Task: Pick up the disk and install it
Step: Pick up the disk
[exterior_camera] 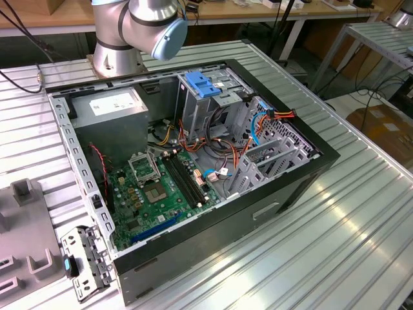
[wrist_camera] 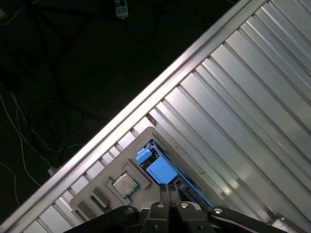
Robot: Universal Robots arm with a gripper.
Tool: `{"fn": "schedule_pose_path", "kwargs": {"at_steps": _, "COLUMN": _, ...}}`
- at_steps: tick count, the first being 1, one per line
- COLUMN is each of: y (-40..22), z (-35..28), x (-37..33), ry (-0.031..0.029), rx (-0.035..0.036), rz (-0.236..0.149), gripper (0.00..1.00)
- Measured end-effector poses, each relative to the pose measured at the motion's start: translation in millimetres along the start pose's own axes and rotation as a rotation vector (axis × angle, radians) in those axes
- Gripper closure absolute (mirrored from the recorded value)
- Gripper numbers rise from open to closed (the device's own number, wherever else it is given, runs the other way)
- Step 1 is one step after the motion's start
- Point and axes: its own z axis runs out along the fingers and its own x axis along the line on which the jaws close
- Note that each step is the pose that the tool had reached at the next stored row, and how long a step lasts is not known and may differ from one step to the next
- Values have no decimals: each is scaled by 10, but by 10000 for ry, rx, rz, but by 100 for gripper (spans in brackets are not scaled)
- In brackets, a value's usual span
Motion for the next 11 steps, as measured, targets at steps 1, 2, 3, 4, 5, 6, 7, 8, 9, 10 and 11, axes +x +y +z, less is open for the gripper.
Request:
{"fn": "schedule_pose_path", "kwargs": {"at_steps": 1, "y": 0, "z": 2, "x": 0, "ry": 4, "rx": 1, "rz": -305, "gripper": 89}}
{"fn": "schedule_pose_path", "kwargs": {"at_steps": 2, "y": 0, "z": 3, "x": 0, "ry": 8, "rx": 0, "rz": -497, "gripper": 89}}
{"fn": "schedule_pose_path", "kwargs": {"at_steps": 3, "y": 0, "z": 4, "x": 0, "ry": 10, "rx": 0, "rz": -630, "gripper": 89}}
{"fn": "schedule_pose_path", "kwargs": {"at_steps": 4, "y": 0, "z": 4, "x": 0, "ry": 12, "rx": 1, "rz": -787, "gripper": 89}}
{"fn": "schedule_pose_path", "kwargs": {"at_steps": 5, "y": 0, "z": 5, "x": 0, "ry": 13, "rx": 2, "rz": -946, "gripper": 89}}
{"fn": "schedule_pose_path", "kwargs": {"at_steps": 6, "y": 0, "z": 6, "x": 0, "ry": 14, "rx": 6, "rz": -1163, "gripper": 89}}
{"fn": "schedule_pose_path", "kwargs": {"at_steps": 7, "y": 0, "z": 6, "x": 0, "ry": 12, "rx": 9, "rz": -1295, "gripper": 89}}
{"fn": "schedule_pose_path", "kwargs": {"at_steps": 8, "y": 0, "z": 6, "x": 0, "ry": 12, "rx": 10, "rz": -1320, "gripper": 89}}
{"fn": "schedule_pose_path", "kwargs": {"at_steps": 9, "y": 0, "z": 6, "x": 0, "ry": 12, "rx": 10, "rz": -1322, "gripper": 89}}
{"fn": "schedule_pose_path", "kwargs": {"at_steps": 10, "y": 0, "z": 6, "x": 0, "ry": 13, "rx": 9, "rz": -1324, "gripper": 89}}
{"fn": "schedule_pose_path", "kwargs": {"at_steps": 11, "y": 0, "z": 6, "x": 0, "ry": 13, "rx": 10, "rz": -1325, "gripper": 89}}
